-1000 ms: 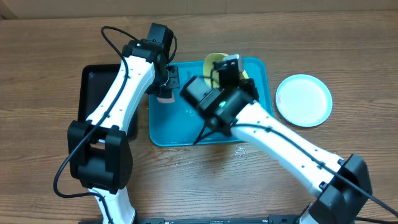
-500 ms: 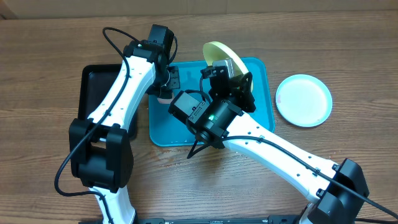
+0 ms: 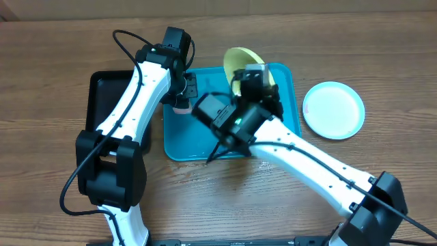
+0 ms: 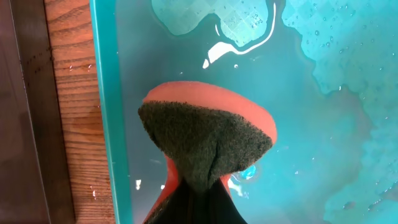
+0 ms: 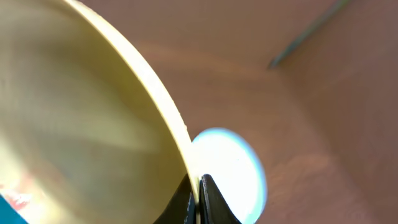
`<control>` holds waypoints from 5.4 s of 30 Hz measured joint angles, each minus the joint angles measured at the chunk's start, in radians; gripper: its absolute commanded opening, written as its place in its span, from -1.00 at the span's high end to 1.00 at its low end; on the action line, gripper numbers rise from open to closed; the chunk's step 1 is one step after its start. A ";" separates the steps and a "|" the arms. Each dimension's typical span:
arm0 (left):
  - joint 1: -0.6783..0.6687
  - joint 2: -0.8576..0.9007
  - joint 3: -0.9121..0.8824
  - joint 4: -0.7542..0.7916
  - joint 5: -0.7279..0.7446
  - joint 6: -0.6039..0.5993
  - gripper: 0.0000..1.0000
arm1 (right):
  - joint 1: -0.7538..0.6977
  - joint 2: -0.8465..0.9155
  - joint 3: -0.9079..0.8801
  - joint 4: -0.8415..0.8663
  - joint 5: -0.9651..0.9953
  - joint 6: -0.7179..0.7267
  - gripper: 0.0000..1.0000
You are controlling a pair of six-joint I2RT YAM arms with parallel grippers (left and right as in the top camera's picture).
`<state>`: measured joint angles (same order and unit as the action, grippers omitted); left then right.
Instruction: Clean dirty plates on tray and stack at the side
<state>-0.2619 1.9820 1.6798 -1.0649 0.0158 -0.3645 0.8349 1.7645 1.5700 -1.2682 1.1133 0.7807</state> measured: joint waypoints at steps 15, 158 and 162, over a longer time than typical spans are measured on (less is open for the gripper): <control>0.000 0.000 0.000 0.006 0.000 0.000 0.92 | -0.683 0.000 -0.001 0.156 -1.130 -0.278 0.93; 0.375 -0.253 0.384 -0.361 -0.128 0.206 -1.00 | -0.671 -0.383 0.655 -0.427 -1.426 -0.544 -1.00; 0.375 -0.253 0.384 -0.361 -0.128 0.206 -0.99 | -0.671 -0.382 0.644 -0.383 -1.375 -0.634 -1.00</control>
<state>0.1131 1.7290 2.0636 -1.4261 -0.1120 -0.1581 0.1635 1.3827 2.2143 -1.6516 -0.2619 0.1471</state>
